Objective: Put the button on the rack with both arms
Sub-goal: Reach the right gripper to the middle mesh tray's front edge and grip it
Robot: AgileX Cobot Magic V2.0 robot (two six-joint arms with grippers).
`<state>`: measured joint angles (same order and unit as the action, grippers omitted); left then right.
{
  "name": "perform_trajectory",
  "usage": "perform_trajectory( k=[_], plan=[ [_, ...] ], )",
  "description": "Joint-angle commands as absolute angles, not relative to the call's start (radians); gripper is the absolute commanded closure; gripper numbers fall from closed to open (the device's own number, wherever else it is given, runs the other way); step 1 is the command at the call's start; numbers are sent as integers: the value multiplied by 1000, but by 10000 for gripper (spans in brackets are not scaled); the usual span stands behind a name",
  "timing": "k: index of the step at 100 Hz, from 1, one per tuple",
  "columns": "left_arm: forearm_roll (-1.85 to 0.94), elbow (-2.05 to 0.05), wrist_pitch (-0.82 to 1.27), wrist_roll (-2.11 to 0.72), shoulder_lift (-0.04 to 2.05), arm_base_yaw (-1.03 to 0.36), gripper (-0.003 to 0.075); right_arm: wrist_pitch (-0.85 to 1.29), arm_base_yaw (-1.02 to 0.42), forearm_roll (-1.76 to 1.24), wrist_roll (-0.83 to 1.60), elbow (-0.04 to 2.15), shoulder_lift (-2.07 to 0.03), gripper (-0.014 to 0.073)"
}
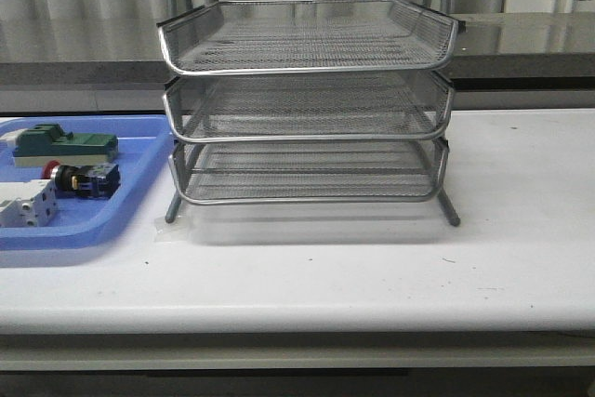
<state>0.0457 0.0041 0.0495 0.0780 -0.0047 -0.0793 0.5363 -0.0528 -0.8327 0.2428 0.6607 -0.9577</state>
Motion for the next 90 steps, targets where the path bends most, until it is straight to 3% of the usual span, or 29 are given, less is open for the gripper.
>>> perform_trajectory(
  k=[1,39,90],
  plan=[
    [41,38,-32,89,-36,-76,741,494,-47,-1031,416,696,-1008,120],
    [41,38,-32,89,-36,-76,741,621,-47,-1631,998,696,-1306,120],
    [41,38,-32,89,-36,-76,741,717,-47,-1789,1146,749,-1588,123]
  ],
)
